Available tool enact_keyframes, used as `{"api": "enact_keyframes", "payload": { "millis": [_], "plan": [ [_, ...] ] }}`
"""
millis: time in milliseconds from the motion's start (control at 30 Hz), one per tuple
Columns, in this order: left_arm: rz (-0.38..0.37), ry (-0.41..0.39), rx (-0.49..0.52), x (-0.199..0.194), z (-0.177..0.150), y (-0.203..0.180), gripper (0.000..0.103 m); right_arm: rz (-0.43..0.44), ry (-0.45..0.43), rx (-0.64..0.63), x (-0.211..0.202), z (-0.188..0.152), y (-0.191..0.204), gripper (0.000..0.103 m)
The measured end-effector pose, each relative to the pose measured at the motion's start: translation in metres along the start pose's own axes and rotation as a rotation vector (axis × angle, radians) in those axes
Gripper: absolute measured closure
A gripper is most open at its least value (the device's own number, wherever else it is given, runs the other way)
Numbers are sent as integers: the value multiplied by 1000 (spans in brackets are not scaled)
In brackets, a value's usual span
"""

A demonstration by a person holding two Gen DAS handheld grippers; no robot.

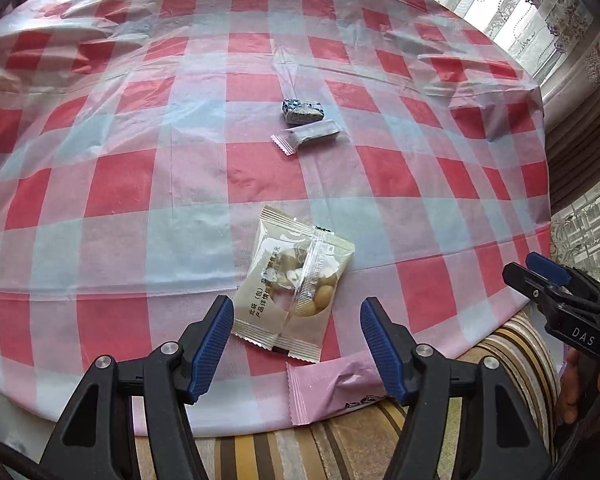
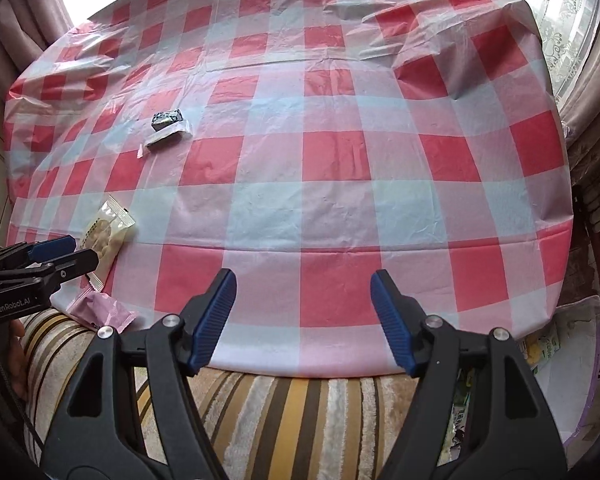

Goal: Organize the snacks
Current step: 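Move both tools back over the table toward the remaining snacks, then grasp the white nut packet with the left tool while the right tool grasps the clear stick packet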

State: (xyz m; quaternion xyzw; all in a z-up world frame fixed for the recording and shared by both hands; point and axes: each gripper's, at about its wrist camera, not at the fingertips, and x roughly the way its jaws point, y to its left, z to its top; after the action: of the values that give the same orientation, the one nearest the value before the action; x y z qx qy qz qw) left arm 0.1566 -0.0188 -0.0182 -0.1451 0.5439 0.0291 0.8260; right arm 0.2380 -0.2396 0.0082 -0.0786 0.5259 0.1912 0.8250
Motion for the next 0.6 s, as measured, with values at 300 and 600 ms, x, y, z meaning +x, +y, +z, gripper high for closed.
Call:
{"api": "enact_keyframes", "payload": {
  "millis": [300,600],
  "plan": [
    [90,53,140,24,9,-16,35,18,-14,-135,25,28,42,25],
    [147,-8,159,27,21,-9,49,43,-52,-267,56,62,86,25]
  ]
}}
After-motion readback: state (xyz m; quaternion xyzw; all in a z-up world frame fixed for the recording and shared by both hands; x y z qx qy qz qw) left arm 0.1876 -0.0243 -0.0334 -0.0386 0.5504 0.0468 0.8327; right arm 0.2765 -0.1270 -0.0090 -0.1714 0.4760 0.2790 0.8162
